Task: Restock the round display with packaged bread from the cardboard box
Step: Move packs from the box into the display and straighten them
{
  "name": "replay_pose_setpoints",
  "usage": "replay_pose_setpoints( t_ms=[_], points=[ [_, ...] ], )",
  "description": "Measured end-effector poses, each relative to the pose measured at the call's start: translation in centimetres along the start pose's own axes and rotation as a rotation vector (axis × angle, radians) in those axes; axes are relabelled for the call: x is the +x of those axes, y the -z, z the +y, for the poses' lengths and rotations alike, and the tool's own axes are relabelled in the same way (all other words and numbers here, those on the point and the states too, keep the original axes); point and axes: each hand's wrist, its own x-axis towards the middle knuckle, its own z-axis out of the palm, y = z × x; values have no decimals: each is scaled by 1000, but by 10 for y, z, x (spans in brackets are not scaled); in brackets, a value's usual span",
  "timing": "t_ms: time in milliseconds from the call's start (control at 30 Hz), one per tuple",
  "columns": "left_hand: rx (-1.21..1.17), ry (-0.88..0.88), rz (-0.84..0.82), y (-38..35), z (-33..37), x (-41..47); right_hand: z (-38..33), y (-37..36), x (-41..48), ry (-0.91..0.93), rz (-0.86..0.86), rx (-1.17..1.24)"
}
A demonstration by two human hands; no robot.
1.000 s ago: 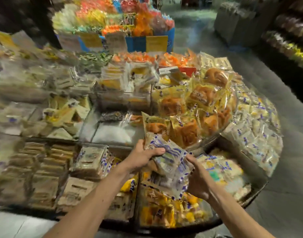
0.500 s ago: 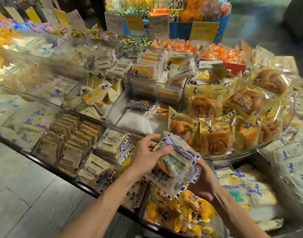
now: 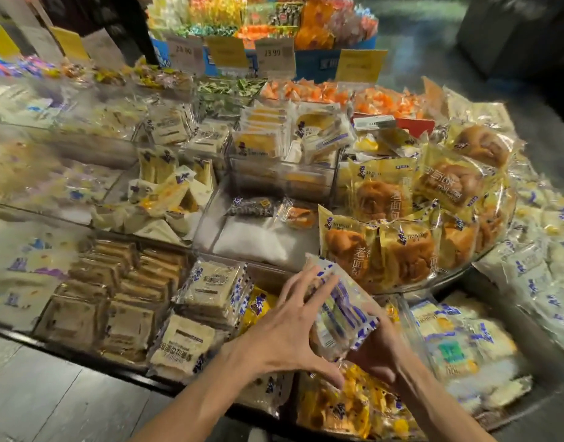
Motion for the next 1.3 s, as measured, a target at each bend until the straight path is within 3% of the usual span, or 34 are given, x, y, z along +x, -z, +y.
replay_pose_setpoints(
  t_ms=[100, 300, 367, 467, 567, 733, 833, 1033, 1300],
  points=[
    [65, -64, 5, 5, -17, -4, 9, -13, 5, 34, 67, 6],
    [-307, -186, 206, 25, -43, -10, 20, -30, 22, 135, 77, 115],
    [-573, -124, 300, 35, -49, -15, 23, -28, 26, 141, 65, 94],
    [-1195, 40, 378, 51, -56, -18, 28, -22, 33, 138, 78, 111],
    [-1489, 183, 390, 67, -64, -13, 30, -21, 35, 135, 94, 99],
    [-1581, 374, 379, 74, -72, -6, 28, -23, 35, 121, 104, 66],
    [-1519, 430, 387, 72, -67, -3, 25, -19, 33, 89, 78, 103],
    [-1453, 617, 532, 49, -71, -7, 25, -14, 31, 52, 62, 64],
    [-1629, 617, 665, 80, -117, 0, 36, -22, 38, 91, 88, 129]
  ],
)
